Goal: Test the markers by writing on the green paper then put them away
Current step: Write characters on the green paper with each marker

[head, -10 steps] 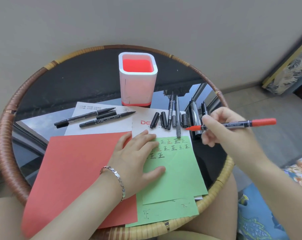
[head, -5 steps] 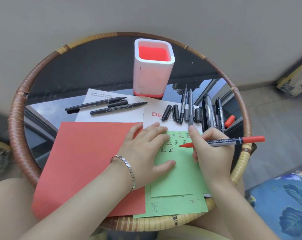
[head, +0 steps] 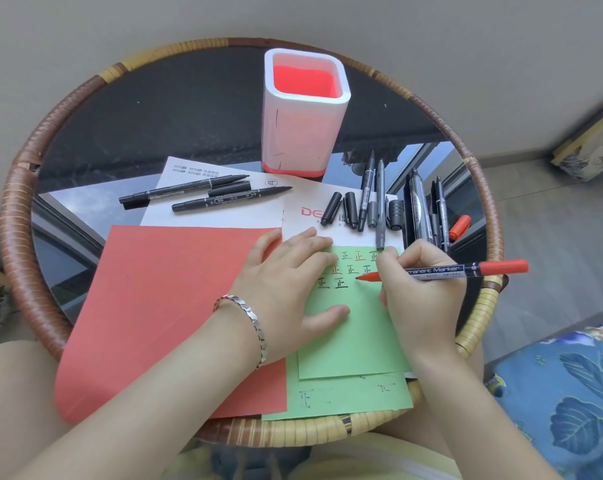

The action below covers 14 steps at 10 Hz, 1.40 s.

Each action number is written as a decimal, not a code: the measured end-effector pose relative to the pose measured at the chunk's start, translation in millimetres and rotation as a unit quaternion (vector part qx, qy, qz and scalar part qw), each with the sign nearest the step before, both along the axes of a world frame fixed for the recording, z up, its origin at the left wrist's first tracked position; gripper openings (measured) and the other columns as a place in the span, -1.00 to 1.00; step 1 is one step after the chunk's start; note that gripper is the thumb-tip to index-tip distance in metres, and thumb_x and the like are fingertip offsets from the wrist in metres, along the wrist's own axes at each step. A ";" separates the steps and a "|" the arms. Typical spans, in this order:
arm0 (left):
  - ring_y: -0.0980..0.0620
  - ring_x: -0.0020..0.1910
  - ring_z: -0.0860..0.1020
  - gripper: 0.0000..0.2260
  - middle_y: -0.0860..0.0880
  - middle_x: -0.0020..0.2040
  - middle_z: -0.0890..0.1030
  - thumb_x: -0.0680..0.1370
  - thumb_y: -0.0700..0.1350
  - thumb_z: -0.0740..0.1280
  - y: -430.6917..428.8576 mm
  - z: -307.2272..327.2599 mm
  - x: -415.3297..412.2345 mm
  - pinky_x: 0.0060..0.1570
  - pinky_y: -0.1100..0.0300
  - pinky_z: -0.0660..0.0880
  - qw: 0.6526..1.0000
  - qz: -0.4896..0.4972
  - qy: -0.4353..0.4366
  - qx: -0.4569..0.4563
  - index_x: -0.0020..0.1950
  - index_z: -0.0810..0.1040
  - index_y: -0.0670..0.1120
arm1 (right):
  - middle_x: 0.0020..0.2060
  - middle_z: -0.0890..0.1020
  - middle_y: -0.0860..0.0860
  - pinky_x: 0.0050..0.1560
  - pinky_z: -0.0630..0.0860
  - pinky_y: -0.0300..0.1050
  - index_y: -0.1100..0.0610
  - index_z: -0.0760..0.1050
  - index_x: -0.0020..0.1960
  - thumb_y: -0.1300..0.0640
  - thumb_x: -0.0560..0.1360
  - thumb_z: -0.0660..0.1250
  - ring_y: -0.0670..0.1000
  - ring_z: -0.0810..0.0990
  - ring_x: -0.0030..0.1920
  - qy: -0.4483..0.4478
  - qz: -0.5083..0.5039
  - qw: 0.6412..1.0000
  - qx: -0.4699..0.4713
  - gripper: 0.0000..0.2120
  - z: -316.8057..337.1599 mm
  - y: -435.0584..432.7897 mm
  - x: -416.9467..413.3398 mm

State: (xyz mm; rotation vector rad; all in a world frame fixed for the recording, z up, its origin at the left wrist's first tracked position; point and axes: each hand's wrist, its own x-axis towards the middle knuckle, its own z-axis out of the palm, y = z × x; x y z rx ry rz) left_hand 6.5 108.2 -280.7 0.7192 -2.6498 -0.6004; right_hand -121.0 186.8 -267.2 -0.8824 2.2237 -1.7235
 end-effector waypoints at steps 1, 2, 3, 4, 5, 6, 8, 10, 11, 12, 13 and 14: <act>0.02 0.32 0.39 -0.49 0.02 0.23 0.52 0.35 0.25 0.15 -0.2 0.3 0.1 0.28 0.10 0.05 1.000 0.001 -0.001 0.001 0.12 0.52 -0.05 | -0.55 0.41 0.35 -0.42 0.34 -0.13 0.23 0.25 -0.50 0.21 0.32 0.28 0.17 0.37 -0.55 -0.001 0.000 1.000 0.002 -0.70 -0.6 -0.6 -0.4; 0.02 0.32 0.39 -0.49 0.02 0.23 0.53 0.35 0.25 0.15 0.1 0.8 -0.2 0.28 0.10 0.05 1.000 0.001 -0.004 0.000 0.12 0.53 -0.05 | -0.57 0.42 0.34 -0.43 0.35 -0.15 0.25 0.26 -0.49 0.21 0.33 0.29 0.12 0.38 -0.57 0.009 0.005 1.000 0.005 -0.70 -0.9 -0.9 -0.2; 0.04 0.33 0.37 -0.48 0.03 0.24 0.51 0.35 0.25 0.14 0.2 1.4 -0.1 0.30 0.11 0.03 1.000 0.001 -0.005 0.003 0.13 0.52 -0.04 | -0.57 0.43 0.34 -0.46 0.34 -0.20 0.26 0.27 -0.48 0.27 0.37 0.32 0.03 0.38 -0.59 0.012 0.014 1.000 0.007 -0.68 -1.2 -0.4 -0.2; 0.05 0.33 0.36 -0.48 0.03 0.25 0.51 0.35 0.26 0.14 0.1 1.4 -0.2 0.30 0.12 0.03 1.000 0.001 -0.008 0.002 0.14 0.52 -0.04 | -0.58 0.43 0.32 -0.44 0.33 -0.18 0.23 0.26 -0.50 0.19 0.33 0.30 0.05 0.38 -0.59 0.008 0.011 1.000 0.010 -0.69 -2.8 -1.5 -0.1; 0.05 0.33 0.36 -0.49 0.03 0.25 0.51 0.36 0.25 0.14 0.1 1.4 -0.2 0.30 0.12 0.03 1.000 0.001 -0.008 0.002 0.14 0.52 -0.03 | -0.57 0.42 0.33 -0.41 0.36 -0.07 0.20 0.25 -0.51 0.19 0.31 0.28 0.25 0.41 -0.53 0.015 -0.016 1.000 0.008 -0.71 -3.9 -1.4 -1.5; 0.03 0.33 0.37 -0.49 0.03 0.24 0.51 0.36 0.25 0.15 -0.1 1.2 0.0 0.29 0.11 0.04 1.000 0.002 -0.008 0.001 0.13 0.52 -0.04 | -0.57 0.43 0.31 -0.40 0.36 -0.12 0.23 0.26 -0.51 0.20 0.30 0.27 0.17 0.38 -0.53 0.029 -0.022 0.999 0.014 -0.72 -3.7 -1.0 -2.8; 0.02 0.32 0.38 -0.49 0.02 0.24 0.52 0.36 0.25 0.15 0.2 1.4 -0.1 0.29 0.10 0.05 1.000 0.001 -0.010 0.000 0.13 0.52 -0.05 | -0.58 0.43 0.32 -0.42 0.36 -0.14 0.25 0.28 -0.50 0.23 0.32 0.29 0.17 0.36 -0.54 0.028 -0.003 0.999 0.017 -0.71 -5.0 -0.6 -3.7; 0.02 0.33 0.37 -0.48 0.02 0.25 0.51 0.36 0.25 0.14 -0.1 2.6 0.3 0.29 0.12 0.03 1.000 0.000 -0.014 0.003 0.14 0.52 -0.05 | -0.61 0.42 0.28 -0.47 0.31 -0.32 0.25 0.28 -0.53 0.24 0.26 0.27 -0.10 0.32 -0.59 0.029 0.004 0.999 0.027 -0.76 -4.6 1.1 -3.2; 0.03 0.34 0.36 -0.48 0.02 0.25 0.51 0.36 0.26 0.14 0.0 2.5 0.1 0.29 0.13 0.02 1.000 0.000 -0.014 0.004 0.14 0.51 -0.04 | -0.61 0.42 0.28 -0.47 0.31 -0.27 0.25 0.28 -0.53 0.24 0.26 0.26 -0.06 0.31 -0.57 0.033 -0.002 0.999 0.023 -0.75 -5.0 0.0 -3.9; 0.03 0.34 0.36 -0.48 0.02 0.25 0.51 0.35 0.25 0.14 0.0 2.1 0.2 0.30 0.13 0.02 1.000 0.001 -0.013 0.004 0.14 0.51 -0.04 | -0.61 0.42 0.28 -0.46 0.29 -0.23 0.23 0.27 -0.53 0.24 0.26 0.26 0.00 0.32 -0.56 0.035 -0.006 0.999 0.020 -0.75 -5.3 -0.7 -3.9; 0.04 0.34 0.36 -0.48 0.03 0.25 0.51 0.36 0.25 0.14 0.1 1.8 0.1 0.30 0.13 0.01 1.000 0.001 -0.011 0.005 0.14 0.51 -0.04 | -0.61 0.41 0.27 -0.44 0.29 -0.19 0.20 0.25 -0.54 0.24 0.27 0.26 0.03 0.31 -0.55 0.031 -0.013 0.999 0.016 -0.73 -4.6 -0.6 -4.1; 0.03 0.33 0.37 -0.49 0.02 0.24 0.51 0.36 0.25 0.15 0.1 2.1 0.1 0.30 0.13 0.02 1.000 0.001 -0.010 0.002 0.13 0.52 -0.04 | -0.61 0.42 0.27 -0.44 0.31 -0.20 0.21 0.26 -0.54 0.24 0.27 0.26 0.00 0.32 -0.57 0.013 -0.001 1.000 0.014 -0.74 -3.7 -0.6 -3.0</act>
